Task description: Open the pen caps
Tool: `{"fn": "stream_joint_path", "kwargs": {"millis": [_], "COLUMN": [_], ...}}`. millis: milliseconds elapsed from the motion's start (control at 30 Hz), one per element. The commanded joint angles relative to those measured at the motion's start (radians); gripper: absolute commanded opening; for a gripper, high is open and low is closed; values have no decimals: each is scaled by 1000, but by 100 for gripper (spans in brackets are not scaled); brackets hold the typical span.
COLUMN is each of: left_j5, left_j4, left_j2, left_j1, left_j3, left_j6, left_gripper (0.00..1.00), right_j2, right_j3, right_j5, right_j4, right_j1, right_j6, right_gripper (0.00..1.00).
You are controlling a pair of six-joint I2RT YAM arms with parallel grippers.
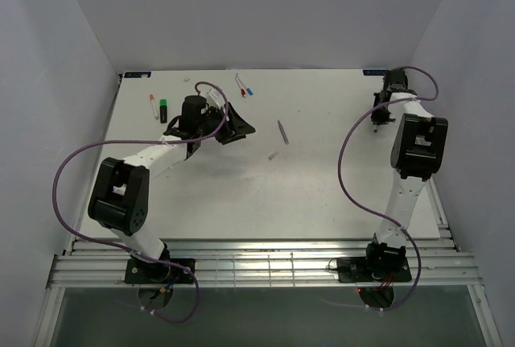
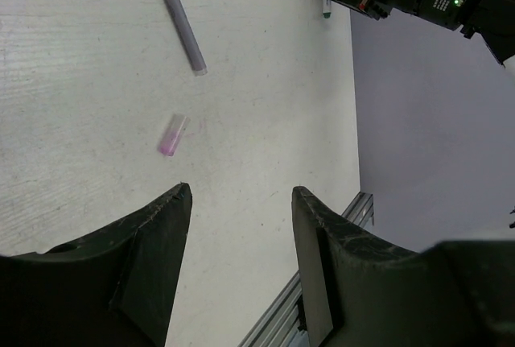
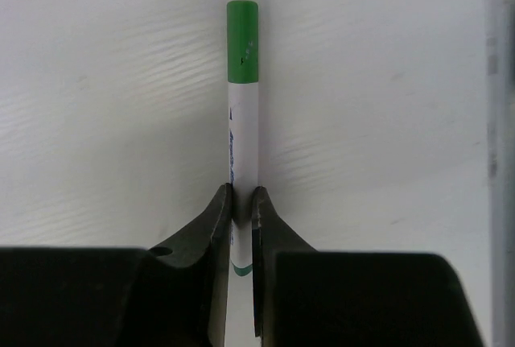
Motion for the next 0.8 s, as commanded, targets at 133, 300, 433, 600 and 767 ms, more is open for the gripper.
{"fn": "stream_joint_path", "kwargs": {"millis": [133, 300, 433, 600, 767], "left_j5": [29, 8, 0, -21, -23], "left_j4": [-93, -165, -187, -181, -159], "left_j2": [-19, 1, 30, 25, 39], "left_j1": [-3, -3, -3, -4, -26], "left_j3": [119, 193, 220, 202, 194], "left_j6": [43, 57, 57, 37, 9], "left_gripper": [62, 62, 62, 62, 62], "right_j2": [-336, -542, -631, -654, -625], "right_j3": [-134, -419, -542, -564, -509], "right_j5": [-186, -361, -459, -505, -516], "right_j4": [-30, 93, 195, 252, 261], "right_j1": [320, 495, 604, 704, 741], "right_j6": [127, 209, 253, 295, 298], "right_gripper": [8, 8, 8, 8, 8]}}
